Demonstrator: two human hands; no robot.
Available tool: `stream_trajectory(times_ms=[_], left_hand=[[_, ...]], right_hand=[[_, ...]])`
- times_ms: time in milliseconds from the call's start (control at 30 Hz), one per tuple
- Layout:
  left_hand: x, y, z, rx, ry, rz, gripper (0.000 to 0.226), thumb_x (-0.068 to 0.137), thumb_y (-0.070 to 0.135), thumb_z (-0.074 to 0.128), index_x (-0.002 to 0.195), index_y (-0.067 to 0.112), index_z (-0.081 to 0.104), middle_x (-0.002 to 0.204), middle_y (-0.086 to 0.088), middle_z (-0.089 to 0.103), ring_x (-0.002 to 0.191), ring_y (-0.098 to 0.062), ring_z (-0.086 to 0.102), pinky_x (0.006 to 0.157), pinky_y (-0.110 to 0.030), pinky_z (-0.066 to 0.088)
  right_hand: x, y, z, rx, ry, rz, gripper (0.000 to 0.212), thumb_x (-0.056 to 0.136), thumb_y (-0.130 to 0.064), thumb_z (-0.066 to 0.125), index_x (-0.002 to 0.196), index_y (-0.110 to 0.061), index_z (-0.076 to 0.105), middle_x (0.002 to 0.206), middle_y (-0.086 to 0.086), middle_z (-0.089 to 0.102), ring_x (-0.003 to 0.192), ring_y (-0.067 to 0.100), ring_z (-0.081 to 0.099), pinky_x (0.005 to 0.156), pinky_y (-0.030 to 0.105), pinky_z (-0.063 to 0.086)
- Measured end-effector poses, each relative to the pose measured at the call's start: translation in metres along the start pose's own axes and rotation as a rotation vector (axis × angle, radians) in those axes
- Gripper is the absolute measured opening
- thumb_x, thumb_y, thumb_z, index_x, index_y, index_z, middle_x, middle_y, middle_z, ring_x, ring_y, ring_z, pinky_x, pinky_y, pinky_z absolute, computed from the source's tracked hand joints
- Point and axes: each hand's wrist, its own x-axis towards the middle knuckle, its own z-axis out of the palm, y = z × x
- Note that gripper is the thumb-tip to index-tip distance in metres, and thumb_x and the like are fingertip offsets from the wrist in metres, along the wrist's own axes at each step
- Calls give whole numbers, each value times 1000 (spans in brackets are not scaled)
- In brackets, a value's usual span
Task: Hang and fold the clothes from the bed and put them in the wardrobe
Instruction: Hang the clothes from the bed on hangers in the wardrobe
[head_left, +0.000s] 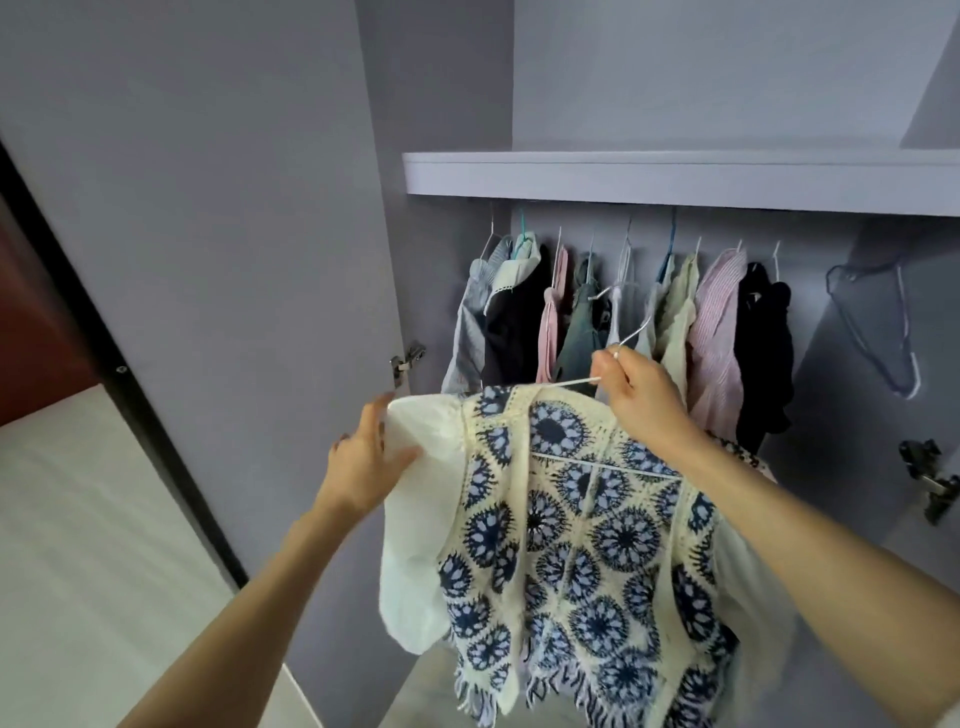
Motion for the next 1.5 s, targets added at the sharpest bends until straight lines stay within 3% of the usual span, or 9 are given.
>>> stream_trajectory(times_ms=[133, 433, 600, 767, 933, 1233, 1333, 1433, 1500], left_hand=[[11, 0, 2, -45, 178, -68, 20, 96, 16, 50, 100, 1, 62, 82, -15, 63, 86, -38, 58, 69, -33, 40], [25, -3, 17, -70, 148, -486, 25, 91, 21, 45, 100, 14, 67, 103, -17, 63, 95, -37, 57, 85, -38, 47], [18, 15, 29, -113, 200, 44, 29, 94, 28, 52, 119, 16, 63, 127, -8, 54, 113, -28, 54, 97, -42, 44], [-3, 56, 48, 163, 123, 547, 44, 93, 44, 36, 112, 19, 66, 97, 3, 69, 89, -21, 61, 84, -40, 41], [8, 51, 50, 105, 122, 577, 36, 96, 34, 37, 81, 15, 63, 60, 5, 55, 52, -25, 55, 65, -38, 47], [7, 55, 34, 50, -185, 333, 43, 100, 29, 44, 58, 35, 34, 48, 3, 35, 68, -39, 50, 70, -37, 39], [4, 54, 35, 116, -155, 358, 36, 101, 25, 42, 66, 31, 48, 54, -2, 49, 78, -40, 55, 83, -42, 43], [-5, 65, 43, 120, -20, 573, 37, 93, 25, 34, 111, 28, 67, 106, 3, 70, 103, -22, 60, 102, -43, 35], [-7, 77, 52, 63, 12, 635, 43, 91, 32, 33, 115, 18, 66, 104, 3, 71, 96, -17, 62, 98, -40, 39]], right_hand=[[0, 13, -14, -83, 15, -2, 36, 99, -24, 41, 64, -29, 37, 56, -1, 44, 58, 24, 47, 60, 38, 37], [-10, 27, -23, -206, -59, 66, 25, 99, -26, 40, 84, -12, 53, 57, -11, 42, 65, 23, 48, 62, 33, 34], [-10, 18, -24, -147, -64, 70, 30, 99, -25, 41, 69, -22, 42, 58, -12, 42, 60, 16, 44, 61, 31, 31], [-7, 0, -18, -94, -75, 8, 35, 99, -24, 41, 65, -24, 40, 58, -10, 40, 58, 14, 42, 64, 38, 38], [-12, -6, -16, -83, -110, -38, 30, 99, -24, 42, 74, -9, 47, 59, 1, 44, 60, 22, 45, 61, 36, 37], [-26, -5, -14, -71, -178, 0, 28, 100, -24, 42, 73, -16, 43, 59, -1, 42, 56, 14, 40, 60, 34, 35], [-27, -7, -12, -46, -182, 24, 34, 100, -24, 42, 66, -25, 37, 57, -5, 39, 53, 9, 37, 58, 32, 31], [-24, -12, -12, -10, -159, 37, 36, 99, -25, 44, 64, -15, 37, 58, -2, 36, 53, 11, 32, 55, 27, 27], [-22, -16, -13, 39, -143, 48, 34, 98, -25, 46, 69, -8, 41, 61, 2, 37, 56, 13, 32, 53, 22, 26]])
